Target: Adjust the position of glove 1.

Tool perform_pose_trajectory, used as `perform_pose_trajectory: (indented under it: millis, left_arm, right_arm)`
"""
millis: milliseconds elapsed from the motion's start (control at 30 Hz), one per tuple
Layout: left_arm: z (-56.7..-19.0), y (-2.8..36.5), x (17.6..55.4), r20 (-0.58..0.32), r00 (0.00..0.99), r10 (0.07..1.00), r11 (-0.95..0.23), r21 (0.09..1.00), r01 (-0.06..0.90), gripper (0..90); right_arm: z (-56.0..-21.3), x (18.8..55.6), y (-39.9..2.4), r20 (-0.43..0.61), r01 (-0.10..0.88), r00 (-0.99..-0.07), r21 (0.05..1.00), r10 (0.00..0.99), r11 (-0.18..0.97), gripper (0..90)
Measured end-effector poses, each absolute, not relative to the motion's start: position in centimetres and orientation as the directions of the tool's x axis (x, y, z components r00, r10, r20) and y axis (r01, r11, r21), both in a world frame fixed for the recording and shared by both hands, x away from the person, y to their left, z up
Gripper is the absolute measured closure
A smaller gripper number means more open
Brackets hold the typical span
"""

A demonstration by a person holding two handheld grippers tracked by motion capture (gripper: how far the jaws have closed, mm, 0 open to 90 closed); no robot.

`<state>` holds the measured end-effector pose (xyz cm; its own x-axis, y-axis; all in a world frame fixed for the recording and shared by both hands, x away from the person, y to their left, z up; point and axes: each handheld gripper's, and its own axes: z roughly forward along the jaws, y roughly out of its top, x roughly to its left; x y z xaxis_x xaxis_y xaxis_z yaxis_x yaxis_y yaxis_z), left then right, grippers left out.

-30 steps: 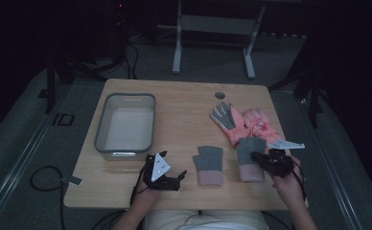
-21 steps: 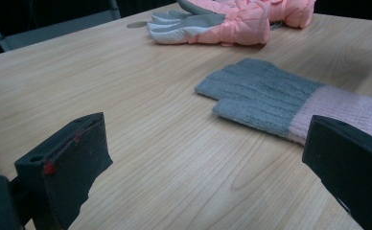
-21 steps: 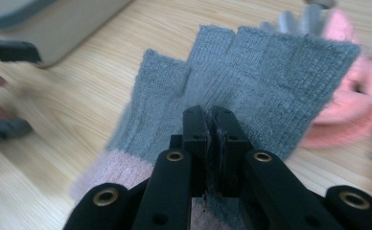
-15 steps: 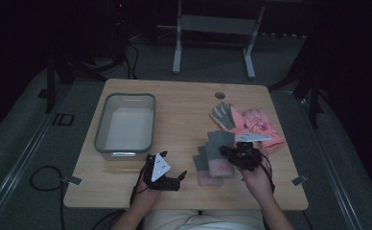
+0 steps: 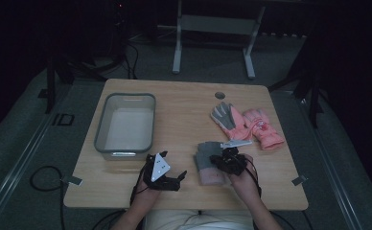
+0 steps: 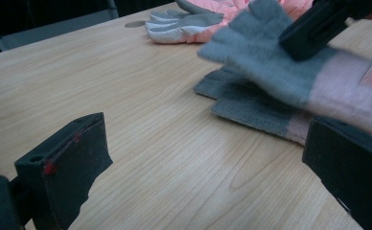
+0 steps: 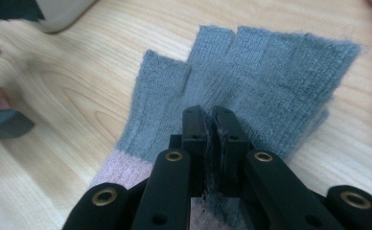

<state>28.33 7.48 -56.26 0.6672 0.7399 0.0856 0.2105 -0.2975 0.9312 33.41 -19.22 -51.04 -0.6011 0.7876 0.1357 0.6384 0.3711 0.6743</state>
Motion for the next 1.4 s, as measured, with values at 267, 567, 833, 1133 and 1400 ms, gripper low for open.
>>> perform_pose_trajectory:
  millis: [267,567,833,1133,1400]
  left_arm:
    - [-56.3,7.4,28.3,0.092,0.668,0.739,-0.302,0.931,0.206,1.7]
    - [-56.3,7.2,28.3,0.099,0.628,0.772,-0.297,0.930,0.218,1.7]
    - [-55.5,6.1,27.6,0.142,0.677,0.723,-0.366,0.909,0.201,5.7]
    - [-53.1,2.6,27.1,0.046,0.861,0.507,-0.426,0.881,0.204,6.0]
    - [-53.8,-1.1,28.0,0.170,0.930,0.327,-0.595,0.801,0.063,16.7]
  right_arm:
    - [-52.9,34.1,-19.2,0.170,0.674,-0.572,0.654,0.802,0.342,83.8]
    - [-53.8,33.9,-19.1,0.168,0.670,-0.565,0.665,0.808,0.330,79.2]
    - [-50.4,34.1,-21.0,0.137,0.579,-0.622,0.744,0.771,0.335,66.6]
    - [-47.8,36.5,-23.6,0.092,0.522,-0.644,0.779,0.760,0.348,61.7]
    - [-49.2,38.9,-23.0,0.119,0.559,-0.639,0.751,0.760,0.352,63.1]
